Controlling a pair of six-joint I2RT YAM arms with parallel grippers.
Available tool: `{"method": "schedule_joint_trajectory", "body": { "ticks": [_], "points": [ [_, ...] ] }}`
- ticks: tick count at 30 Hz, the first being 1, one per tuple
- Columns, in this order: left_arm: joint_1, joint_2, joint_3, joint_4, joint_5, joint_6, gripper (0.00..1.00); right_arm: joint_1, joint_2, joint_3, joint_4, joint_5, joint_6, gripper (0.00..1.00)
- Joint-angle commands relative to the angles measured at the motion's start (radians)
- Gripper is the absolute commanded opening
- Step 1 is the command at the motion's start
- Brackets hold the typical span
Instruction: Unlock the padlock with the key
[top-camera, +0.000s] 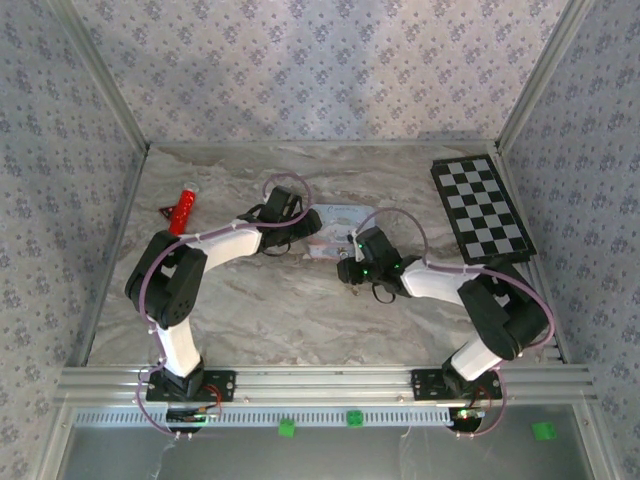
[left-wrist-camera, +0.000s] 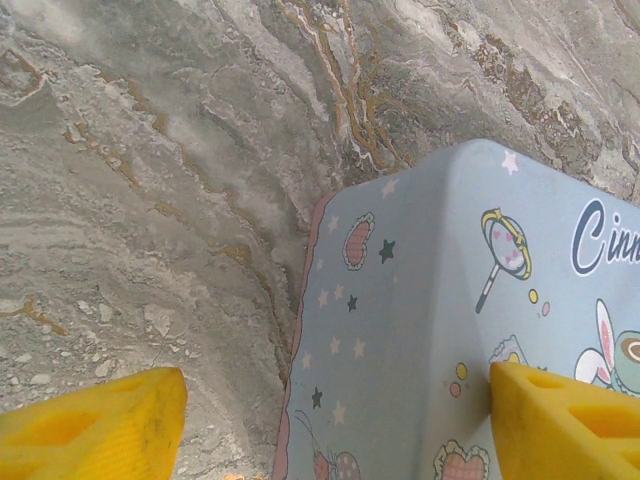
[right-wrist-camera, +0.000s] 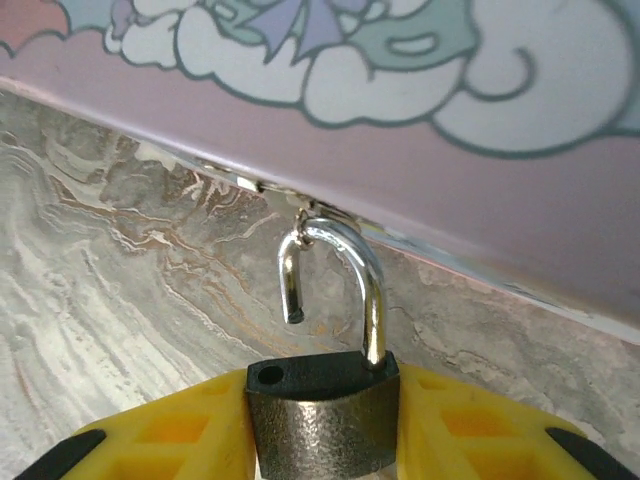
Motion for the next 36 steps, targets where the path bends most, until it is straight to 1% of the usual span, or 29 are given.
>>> {"method": "schedule_joint_trajectory", "body": {
  "ticks": [1,5,7,12,16,19,23,29,36],
  "points": [
    [0.022,0.046,-0.073,-0.254,-0.112,0.008,0.76,-0.062,-0.024,-0.065,0.065,-0.127,0.05,0.33],
    [0.022,0.043,-0.072,-0.251,-0.109,0.008,0.76,-0.118,-0.026,-0.118,0.195,-0.257,0.101,0.29],
    [0.022,0.046,-0.069,-0.253,-0.108,0.008,0.76,-0.126,-0.026,-0.126,0.222,-0.289,0.113,0.27],
    [0.023,0.047,-0.069,-0.252,-0.104,0.006,0.76,-0.168,-0.021,-0.179,0.355,-0.359,0.192,0.27],
    [0.019,0.047,-0.069,-0.247,-0.088,-0.001,0.75,-0.208,0.009,-0.23,0.512,-0.408,0.293,0.27],
    [0.002,0.041,-0.069,-0.246,-0.098,-0.002,0.75,-0.226,0.047,-0.254,0.634,-0.432,0.361,0.27],
    [-0.027,0.036,-0.078,-0.226,-0.076,-0.023,0.75,-0.246,0.107,-0.276,0.796,-0.424,0.441,0.25],
    [-0.103,0.068,-0.043,-0.23,-0.069,-0.037,0.74,-0.261,0.176,-0.281,0.965,-0.348,0.522,0.23],
    [-0.173,0.105,-0.005,-0.235,-0.072,-0.059,0.74,-0.283,0.225,-0.278,1.051,-0.229,0.586,0.23]
  ]
}}
